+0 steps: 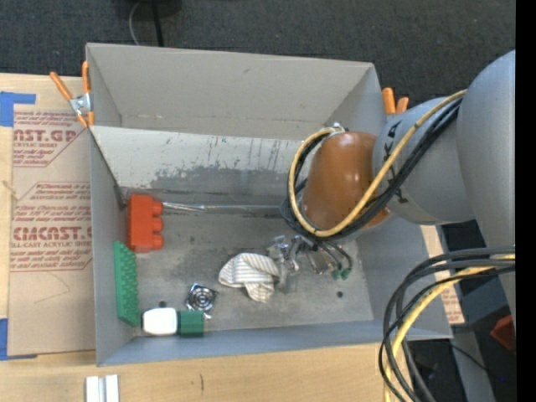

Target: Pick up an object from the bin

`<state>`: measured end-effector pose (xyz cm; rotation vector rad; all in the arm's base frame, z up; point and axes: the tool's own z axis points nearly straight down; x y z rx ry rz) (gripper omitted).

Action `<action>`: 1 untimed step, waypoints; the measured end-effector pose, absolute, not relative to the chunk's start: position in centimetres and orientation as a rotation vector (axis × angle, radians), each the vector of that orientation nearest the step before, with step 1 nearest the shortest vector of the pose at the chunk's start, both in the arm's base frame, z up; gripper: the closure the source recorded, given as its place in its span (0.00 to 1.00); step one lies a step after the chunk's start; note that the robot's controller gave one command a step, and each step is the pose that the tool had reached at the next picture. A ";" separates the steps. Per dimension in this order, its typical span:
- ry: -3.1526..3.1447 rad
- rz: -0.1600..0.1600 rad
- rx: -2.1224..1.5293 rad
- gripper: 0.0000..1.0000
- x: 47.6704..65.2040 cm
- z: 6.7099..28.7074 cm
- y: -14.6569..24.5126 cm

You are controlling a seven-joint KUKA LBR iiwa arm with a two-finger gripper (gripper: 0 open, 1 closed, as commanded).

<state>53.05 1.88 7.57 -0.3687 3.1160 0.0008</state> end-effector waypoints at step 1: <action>3.116 0.001 -0.369 1.00 53.0 7.6 1.9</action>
Offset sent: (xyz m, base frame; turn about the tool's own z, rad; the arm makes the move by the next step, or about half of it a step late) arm 0.0038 0.0258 -0.0057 -0.0109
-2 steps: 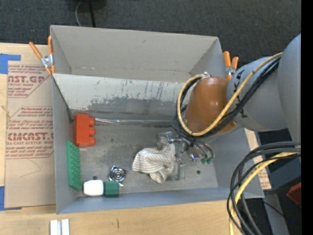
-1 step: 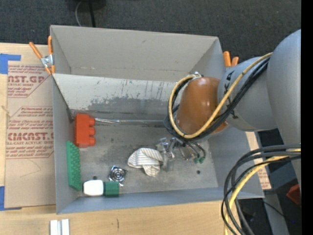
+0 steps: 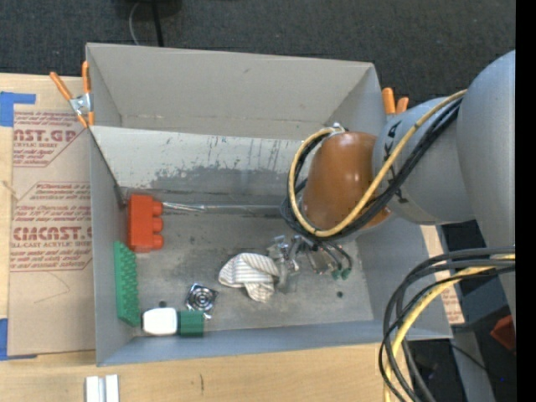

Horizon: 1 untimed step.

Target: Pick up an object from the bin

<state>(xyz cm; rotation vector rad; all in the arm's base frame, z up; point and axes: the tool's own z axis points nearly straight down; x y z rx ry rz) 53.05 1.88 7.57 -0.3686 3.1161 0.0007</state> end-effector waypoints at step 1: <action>3.117 -0.001 -0.368 1.00 53.1 7.5 2.1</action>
Offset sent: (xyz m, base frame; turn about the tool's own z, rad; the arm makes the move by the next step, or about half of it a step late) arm 0.0020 0.0302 -0.0057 0.0409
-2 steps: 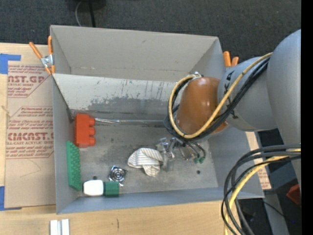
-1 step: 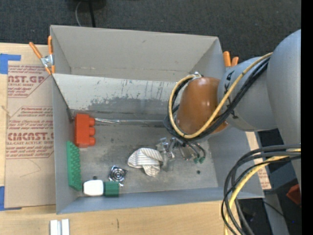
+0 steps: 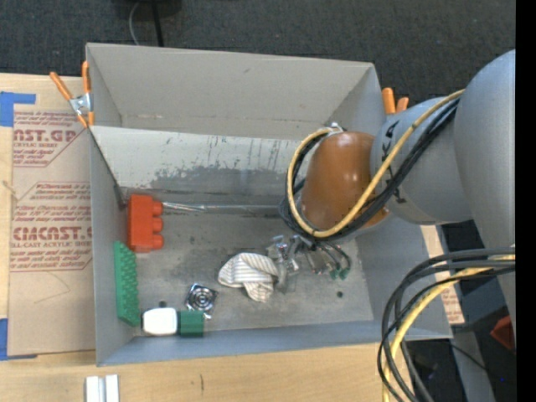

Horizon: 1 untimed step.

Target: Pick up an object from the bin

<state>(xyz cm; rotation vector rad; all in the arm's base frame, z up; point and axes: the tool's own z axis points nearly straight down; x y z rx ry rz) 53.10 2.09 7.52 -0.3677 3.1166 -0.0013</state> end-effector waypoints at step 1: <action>3.116 -0.003 -0.368 1.00 53.2 7.4 2.5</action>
Offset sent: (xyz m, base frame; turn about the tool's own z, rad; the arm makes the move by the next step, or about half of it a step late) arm 0.0004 -0.0387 0.0524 -0.2450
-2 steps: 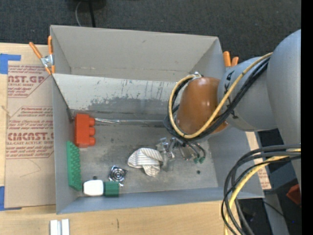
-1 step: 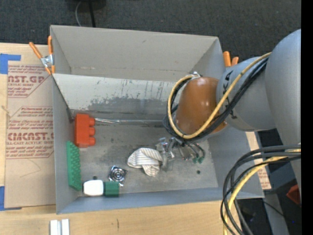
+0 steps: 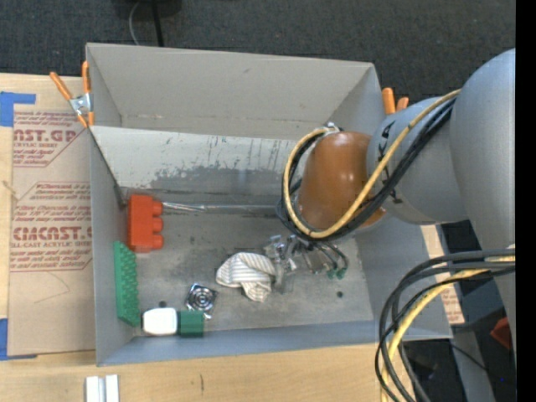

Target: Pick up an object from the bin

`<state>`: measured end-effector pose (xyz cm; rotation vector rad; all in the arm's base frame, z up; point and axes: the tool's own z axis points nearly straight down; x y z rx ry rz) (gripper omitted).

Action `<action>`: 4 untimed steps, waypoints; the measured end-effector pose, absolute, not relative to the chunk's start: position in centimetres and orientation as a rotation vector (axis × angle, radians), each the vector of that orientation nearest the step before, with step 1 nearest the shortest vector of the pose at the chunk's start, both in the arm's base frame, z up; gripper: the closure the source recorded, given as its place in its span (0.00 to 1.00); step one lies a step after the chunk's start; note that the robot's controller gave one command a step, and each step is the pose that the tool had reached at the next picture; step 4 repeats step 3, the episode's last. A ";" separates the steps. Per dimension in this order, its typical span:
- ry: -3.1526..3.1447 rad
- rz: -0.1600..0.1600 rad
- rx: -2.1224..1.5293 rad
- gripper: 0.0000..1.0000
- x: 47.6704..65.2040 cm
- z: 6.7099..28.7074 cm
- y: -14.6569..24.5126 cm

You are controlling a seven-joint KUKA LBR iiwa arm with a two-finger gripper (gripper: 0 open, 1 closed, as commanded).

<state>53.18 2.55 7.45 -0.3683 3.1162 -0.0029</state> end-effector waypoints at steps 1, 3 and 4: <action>3.112 0.002 -0.413 1.00 53.1 9.3 1.7; 3.097 0.002 -0.503 1.00 55.0 7.8 3.6; 3.097 0.002 -0.503 1.00 55.0 7.8 3.6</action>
Offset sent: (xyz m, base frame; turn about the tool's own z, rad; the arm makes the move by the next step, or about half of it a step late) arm 0.0286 0.0185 -0.0045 -0.0130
